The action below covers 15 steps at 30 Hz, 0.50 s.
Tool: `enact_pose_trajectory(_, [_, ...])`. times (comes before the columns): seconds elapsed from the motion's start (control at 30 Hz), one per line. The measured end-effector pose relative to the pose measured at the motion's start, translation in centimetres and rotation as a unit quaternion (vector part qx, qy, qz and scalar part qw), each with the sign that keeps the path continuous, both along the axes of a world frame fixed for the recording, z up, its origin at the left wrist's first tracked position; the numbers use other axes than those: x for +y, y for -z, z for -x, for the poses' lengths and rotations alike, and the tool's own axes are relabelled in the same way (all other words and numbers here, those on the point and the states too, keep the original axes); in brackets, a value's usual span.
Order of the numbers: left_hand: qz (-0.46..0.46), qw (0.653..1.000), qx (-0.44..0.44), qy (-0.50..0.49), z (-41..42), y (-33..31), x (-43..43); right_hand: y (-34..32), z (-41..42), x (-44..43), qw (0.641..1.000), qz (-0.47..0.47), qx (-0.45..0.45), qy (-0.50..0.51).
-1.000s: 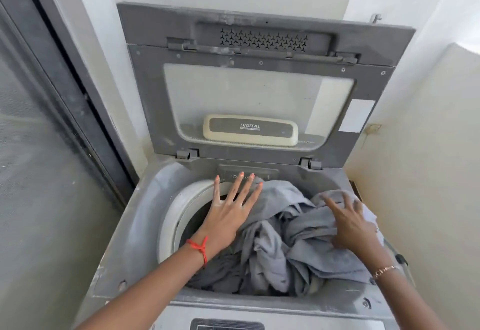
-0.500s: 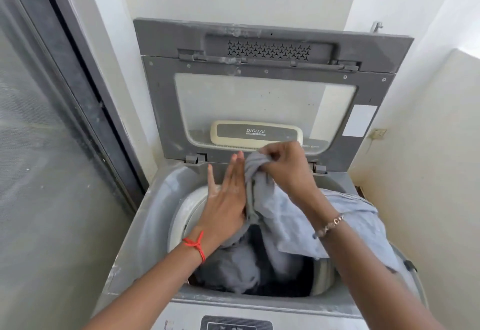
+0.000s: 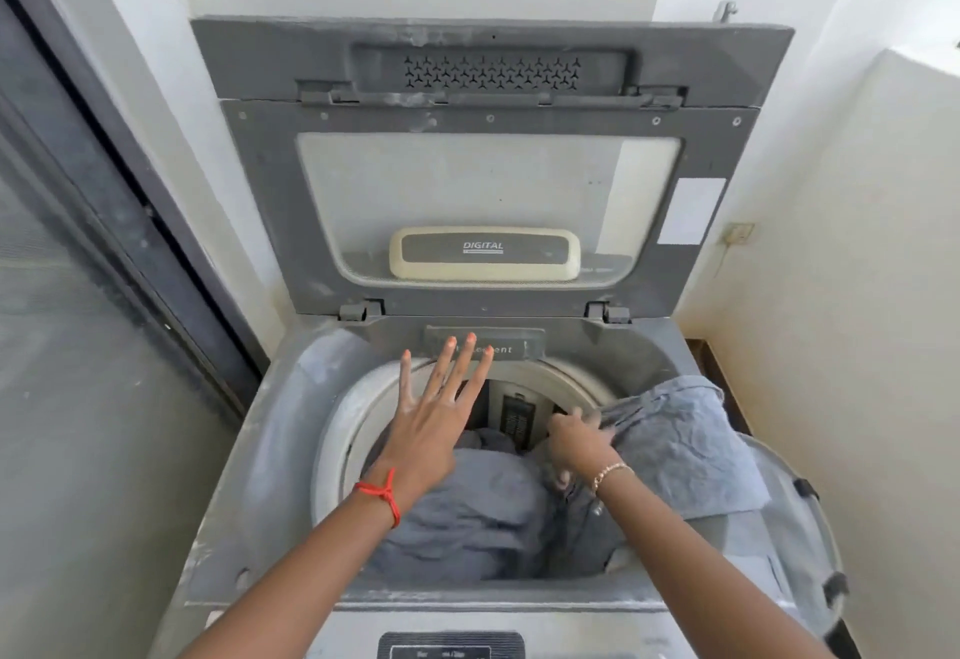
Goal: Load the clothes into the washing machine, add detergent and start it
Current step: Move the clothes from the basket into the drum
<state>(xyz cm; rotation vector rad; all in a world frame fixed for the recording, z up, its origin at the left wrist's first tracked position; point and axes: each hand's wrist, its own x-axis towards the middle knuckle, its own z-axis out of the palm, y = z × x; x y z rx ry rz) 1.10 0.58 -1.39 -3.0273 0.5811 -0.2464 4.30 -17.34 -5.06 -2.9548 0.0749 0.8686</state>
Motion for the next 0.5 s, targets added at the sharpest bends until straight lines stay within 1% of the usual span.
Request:
enact_pose_trajectory(0.03, [0.001, 1.000, 0.017, 0.001, -0.3, 0.2, -0.5, -0.1, 0.3, -1.0, 0.994, 0.106, -0.004, -0.033])
enact_pose_trajectory(0.07, [0.005, 1.000, 0.028, -0.001, -0.5, 0.1, -1.1, -0.1, 0.6, -2.0, 0.980, 0.185, -0.004, -0.070])
enact_pose_trajectory(0.1, [0.011, 0.999, 0.030, -0.003, -0.8, 0.2, -1.6, 0.0, 0.8, -2.8, 0.965, 0.241, -0.003, -0.105])
enact_pose_trajectory(0.17, [0.007, 0.999, 0.042, -0.004, -1.2, 0.1, -2.5, 0.2, 1.1, -3.9, 0.941, 0.298, -0.015, -0.159])
enact_pose_trajectory(0.2, [0.004, 0.999, 0.051, -0.004, -1.4, -0.1, -2.9, 0.0, 1.3, -3.8, 0.936, 0.303, -0.038, -0.178])
enact_pose_trajectory(0.23, [-0.002, 0.998, 0.062, -0.003, -1.5, -0.1, -3.2, -0.2, 1.4, -3.3, 0.941, 0.280, -0.058, -0.179])
enact_pose_trajectory(0.27, [-0.004, 0.998, 0.065, -0.002, -1.6, -0.3, -3.5, -0.5, 1.6, -2.6, 0.958, 0.228, -0.070, -0.156])
enact_pose_trajectory(0.3, [-0.003, 0.999, 0.048, 0.005, -1.8, -0.4, -3.7, -0.8, 1.5, -1.5, 0.978, 0.149, -0.081, -0.122])
enact_pose_trajectory(0.33, [-0.007, 1.000, 0.020, 0.008, -2.1, -0.1, -3.7, -0.8, 1.0, -0.4, 0.991, 0.032, -0.100, -0.081])
enact_pose_trajectory(0.37, [-0.002, 1.000, -0.002, -0.002, -2.4, 0.1, -3.8, -1.0, 0.5, 0.6, 0.986, -0.117, -0.116, -0.035])
enact_pose_trajectory(0.4, [0.004, 1.000, -0.010, -0.017, -2.6, 0.0, -3.9, -1.3, -0.1, 1.9, 0.951, -0.279, -0.133, 0.012])
enact_pose_trajectory(0.43, [0.008, 1.000, -0.010, -0.026, -2.8, -0.4, -3.9, -1.8, -0.6, 3.2, 0.886, -0.432, -0.158, 0.063])
enact_pose_trajectory(0.47, [0.017, 0.999, -0.019, -0.030, -2.9, -0.9, -3.9, -2.1, -1.1, 4.4, 0.805, -0.555, -0.158, 0.135])
enact_pose_trajectory(0.5, [0.021, 0.999, -0.016, -0.036, -3.1, -1.5, -3.9, -2.5, -1.5, 5.5, 0.739, -0.630, -0.134, 0.197])
